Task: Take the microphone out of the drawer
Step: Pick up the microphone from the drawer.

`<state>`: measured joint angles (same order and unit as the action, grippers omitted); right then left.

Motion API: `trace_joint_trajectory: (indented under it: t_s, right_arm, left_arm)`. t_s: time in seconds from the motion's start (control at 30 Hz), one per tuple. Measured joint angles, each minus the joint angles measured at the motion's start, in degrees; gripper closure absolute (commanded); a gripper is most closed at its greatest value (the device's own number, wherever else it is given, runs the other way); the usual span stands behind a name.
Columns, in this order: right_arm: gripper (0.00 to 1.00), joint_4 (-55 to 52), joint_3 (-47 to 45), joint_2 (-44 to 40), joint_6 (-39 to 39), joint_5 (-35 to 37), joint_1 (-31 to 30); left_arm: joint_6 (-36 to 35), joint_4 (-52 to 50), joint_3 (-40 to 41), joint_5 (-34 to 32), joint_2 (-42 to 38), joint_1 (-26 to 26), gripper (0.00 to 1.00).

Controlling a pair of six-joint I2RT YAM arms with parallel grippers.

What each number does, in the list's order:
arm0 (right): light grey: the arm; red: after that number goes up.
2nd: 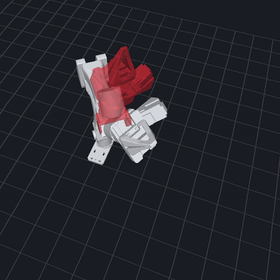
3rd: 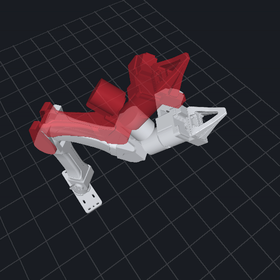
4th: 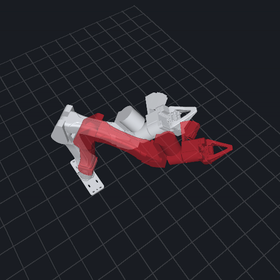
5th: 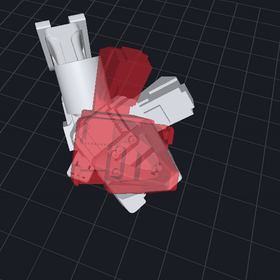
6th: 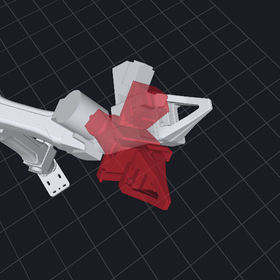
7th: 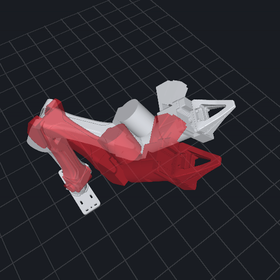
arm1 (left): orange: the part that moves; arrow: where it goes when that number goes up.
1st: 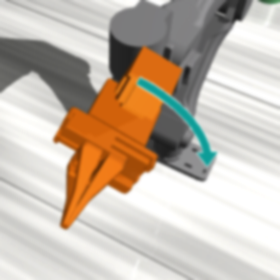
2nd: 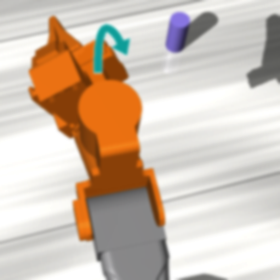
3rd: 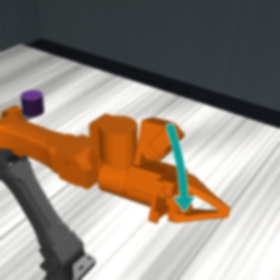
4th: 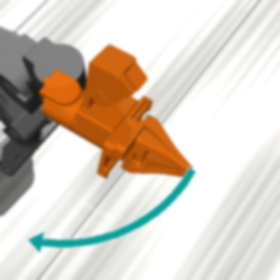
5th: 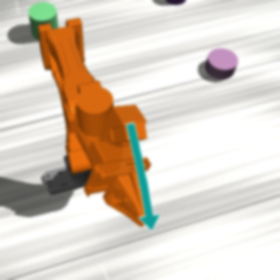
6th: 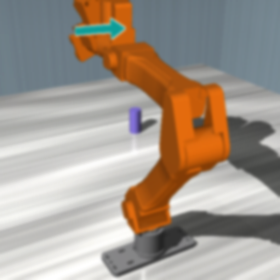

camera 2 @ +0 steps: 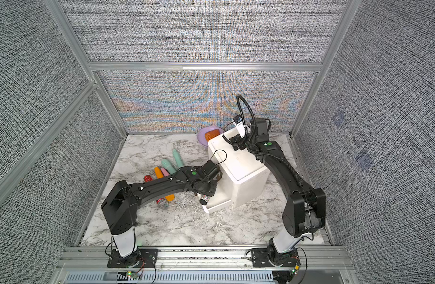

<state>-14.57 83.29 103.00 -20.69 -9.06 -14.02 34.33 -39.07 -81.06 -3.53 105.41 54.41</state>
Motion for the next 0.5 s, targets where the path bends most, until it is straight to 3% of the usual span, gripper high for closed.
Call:
trace_joint_trajectory:
  t_s: [0.5]
  right_arm:
    - [0.02,0.0,0.0,0.0,0.0,0.0,0.0]
  left_arm:
    - [-3.8,-5.0,1.7,2.2,-2.8,-0.3,1.0]
